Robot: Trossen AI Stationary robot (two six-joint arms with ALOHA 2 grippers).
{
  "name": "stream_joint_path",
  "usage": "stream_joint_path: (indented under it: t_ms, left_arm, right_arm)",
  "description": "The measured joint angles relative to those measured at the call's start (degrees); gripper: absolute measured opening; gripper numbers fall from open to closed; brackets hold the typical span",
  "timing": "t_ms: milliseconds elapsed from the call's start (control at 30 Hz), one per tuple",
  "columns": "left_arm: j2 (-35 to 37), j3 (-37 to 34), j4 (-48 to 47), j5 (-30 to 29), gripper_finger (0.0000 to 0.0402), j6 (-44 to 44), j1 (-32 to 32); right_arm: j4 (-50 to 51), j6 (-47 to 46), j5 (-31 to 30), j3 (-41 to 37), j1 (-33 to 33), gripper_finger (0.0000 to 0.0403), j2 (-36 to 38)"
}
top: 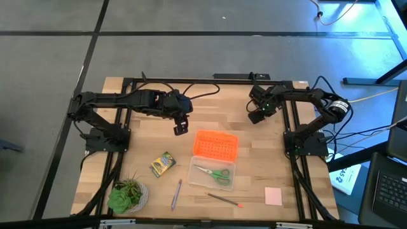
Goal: Pack school essentials
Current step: Put the top black pencil into the orange supply box
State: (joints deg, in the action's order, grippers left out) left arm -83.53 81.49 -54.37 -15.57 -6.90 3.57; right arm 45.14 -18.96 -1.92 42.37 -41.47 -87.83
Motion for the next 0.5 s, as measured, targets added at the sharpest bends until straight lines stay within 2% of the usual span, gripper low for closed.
stream_joint_path:
  t_ms: [500]
  left_arm:
    - [0.0,0.0,0.0,0.0,0.0073,0.0,0.0]
  right_arm:
    - [-1.7,0.0,0.4,-1.8,0.1,0.0116,-1.1]
